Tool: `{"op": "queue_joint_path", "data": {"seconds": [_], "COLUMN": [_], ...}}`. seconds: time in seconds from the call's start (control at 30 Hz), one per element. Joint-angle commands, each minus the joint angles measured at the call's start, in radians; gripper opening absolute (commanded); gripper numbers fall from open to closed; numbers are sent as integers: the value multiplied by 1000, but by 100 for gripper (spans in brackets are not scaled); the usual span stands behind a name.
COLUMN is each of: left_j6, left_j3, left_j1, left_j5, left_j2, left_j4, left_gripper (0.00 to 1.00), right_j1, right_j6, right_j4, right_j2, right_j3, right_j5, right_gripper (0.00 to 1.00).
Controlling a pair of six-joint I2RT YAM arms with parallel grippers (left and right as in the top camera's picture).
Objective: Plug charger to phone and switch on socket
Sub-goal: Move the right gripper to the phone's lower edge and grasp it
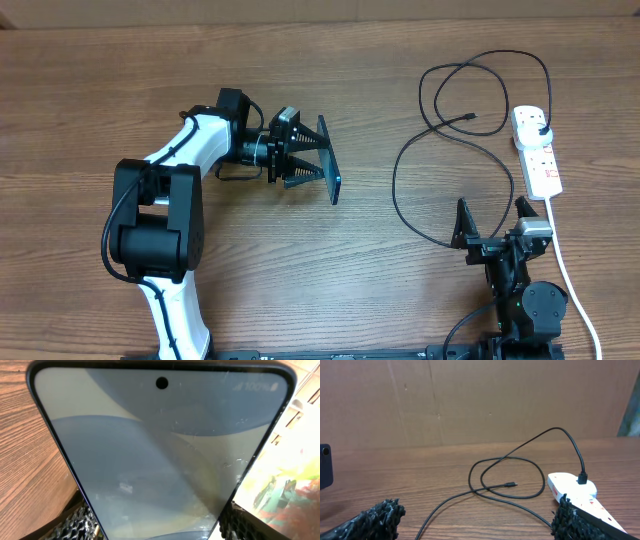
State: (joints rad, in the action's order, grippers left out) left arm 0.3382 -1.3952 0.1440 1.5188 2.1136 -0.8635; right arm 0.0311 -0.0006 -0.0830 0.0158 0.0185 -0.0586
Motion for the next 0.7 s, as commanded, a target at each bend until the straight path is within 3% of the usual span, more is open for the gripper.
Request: {"op": "queue_joint_path", "data": {"seconds": [0.0, 0.5, 0.57, 0.67], "left_j6": [9, 26, 26, 25], "left_j3": [6, 6, 6, 6], "left_j1": [6, 6, 6, 6], "left_j5": [62, 62, 62, 62], "left_j2": [9, 9, 9, 9], "left_j4": [0, 1, 1, 1], "left_gripper": [69, 70, 70, 70], "right_j1": [-5, -5, -5, -5], "right_j6": [-4, -4, 25, 219], "right_j4": [2, 5, 4, 5], "right_j2": [-4, -4, -4, -4], "right_j3": [-10, -10, -10, -10], "right_j5": [13, 12, 4, -23], "right_gripper": [100, 100, 100, 100]}}
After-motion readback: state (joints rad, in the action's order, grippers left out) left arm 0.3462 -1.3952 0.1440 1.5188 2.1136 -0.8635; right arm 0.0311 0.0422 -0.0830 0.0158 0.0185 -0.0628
